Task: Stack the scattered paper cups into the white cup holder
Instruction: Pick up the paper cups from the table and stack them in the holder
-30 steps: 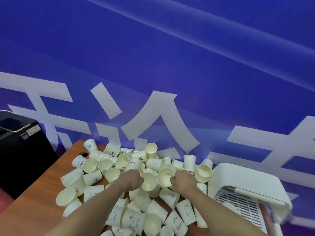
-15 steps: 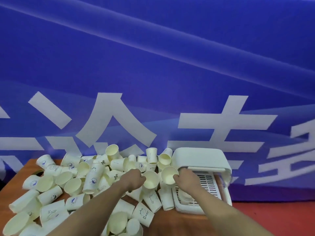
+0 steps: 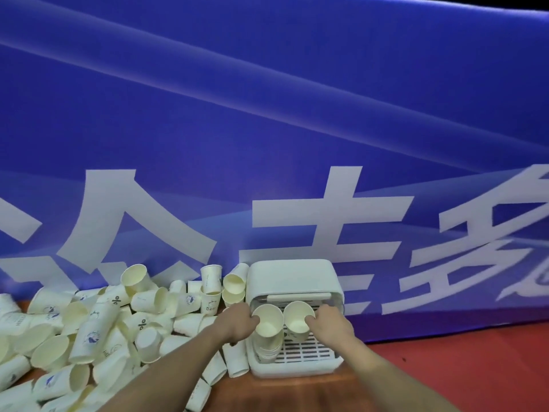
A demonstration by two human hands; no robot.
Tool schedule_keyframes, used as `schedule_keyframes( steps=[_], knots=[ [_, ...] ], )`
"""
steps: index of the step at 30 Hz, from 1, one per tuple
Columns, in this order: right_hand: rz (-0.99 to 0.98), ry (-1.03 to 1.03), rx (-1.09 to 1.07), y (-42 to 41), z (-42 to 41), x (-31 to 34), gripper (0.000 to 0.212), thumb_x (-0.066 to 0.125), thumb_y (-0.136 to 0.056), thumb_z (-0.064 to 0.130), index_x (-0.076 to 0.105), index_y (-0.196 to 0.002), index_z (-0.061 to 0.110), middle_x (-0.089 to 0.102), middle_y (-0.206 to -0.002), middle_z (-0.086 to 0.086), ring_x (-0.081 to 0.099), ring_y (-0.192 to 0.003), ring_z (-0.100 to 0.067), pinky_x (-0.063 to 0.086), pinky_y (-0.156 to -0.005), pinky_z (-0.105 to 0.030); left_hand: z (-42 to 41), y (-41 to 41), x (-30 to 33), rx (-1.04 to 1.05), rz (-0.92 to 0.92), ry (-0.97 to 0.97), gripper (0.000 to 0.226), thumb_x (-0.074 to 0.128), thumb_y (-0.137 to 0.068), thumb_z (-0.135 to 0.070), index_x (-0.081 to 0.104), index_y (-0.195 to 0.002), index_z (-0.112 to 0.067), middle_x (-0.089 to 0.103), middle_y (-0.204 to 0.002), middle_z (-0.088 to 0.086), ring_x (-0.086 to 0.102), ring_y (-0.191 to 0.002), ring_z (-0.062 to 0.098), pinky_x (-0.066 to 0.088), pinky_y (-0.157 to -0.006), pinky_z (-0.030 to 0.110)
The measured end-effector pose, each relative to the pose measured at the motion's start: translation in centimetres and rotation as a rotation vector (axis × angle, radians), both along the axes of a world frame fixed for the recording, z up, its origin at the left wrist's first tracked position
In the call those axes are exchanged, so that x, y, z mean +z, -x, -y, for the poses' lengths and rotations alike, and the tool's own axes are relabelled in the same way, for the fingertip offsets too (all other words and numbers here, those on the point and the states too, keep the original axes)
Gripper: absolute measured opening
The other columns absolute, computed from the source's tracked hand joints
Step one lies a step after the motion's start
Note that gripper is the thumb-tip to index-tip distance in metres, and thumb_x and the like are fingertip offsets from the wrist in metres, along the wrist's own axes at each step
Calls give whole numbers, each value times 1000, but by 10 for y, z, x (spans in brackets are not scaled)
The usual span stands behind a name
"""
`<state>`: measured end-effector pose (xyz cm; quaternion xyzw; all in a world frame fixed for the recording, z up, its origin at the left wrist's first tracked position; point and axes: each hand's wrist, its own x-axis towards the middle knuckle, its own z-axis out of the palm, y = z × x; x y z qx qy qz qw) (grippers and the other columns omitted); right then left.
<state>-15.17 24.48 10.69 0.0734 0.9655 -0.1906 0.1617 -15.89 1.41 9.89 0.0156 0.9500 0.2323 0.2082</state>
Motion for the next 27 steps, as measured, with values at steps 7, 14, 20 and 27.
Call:
schedule_keyframes(
  steps=[7, 14, 20, 27],
  knots=[
    [31, 16, 13, 6, -17, -6, 25, 45, -88, 35, 41, -67, 21, 54, -83, -1, 53, -76, -23, 40, -62, -30, -15, 6, -9, 20, 18, 51, 35, 40, -93, -26, 40, -59, -15, 46, -53, 3, 49, -39, 19, 42, -47, 26],
    [82, 91, -46, 0, -23, -30, 30, 46, -85, 37, 43, -62, 18, 49, -66, 3, 53, -72, -24, 43, -65, -31, -20, 11, -36, 10, 91, 116, 30, 37, -97, -29, 48, -74, -13, 52, -64, 2, 50, -45, 16, 41, -42, 23],
    [122, 108, -91, -7, -30, -42, 33, 47, -85, 38, 43, -60, 17, 50, -67, 1, 51, -69, -22, 36, -57, -28, -26, 14, -65, -26, 106, 171, 31, 35, -97, -35, 53, -84, -13, 57, -82, 3, 58, -62, 18, 44, -49, 25],
    [112, 106, -111, -8, -31, -36, 35, 48, -87, 37, 40, -59, 18, 49, -69, 1, 50, -71, -23, 35, -57, -29, -21, 18, -72, -60, 70, 258, 41, 33, -98, -48, 57, -97, -15, 64, -104, 5, 63, -89, 21, 51, -75, 32]
  ],
)
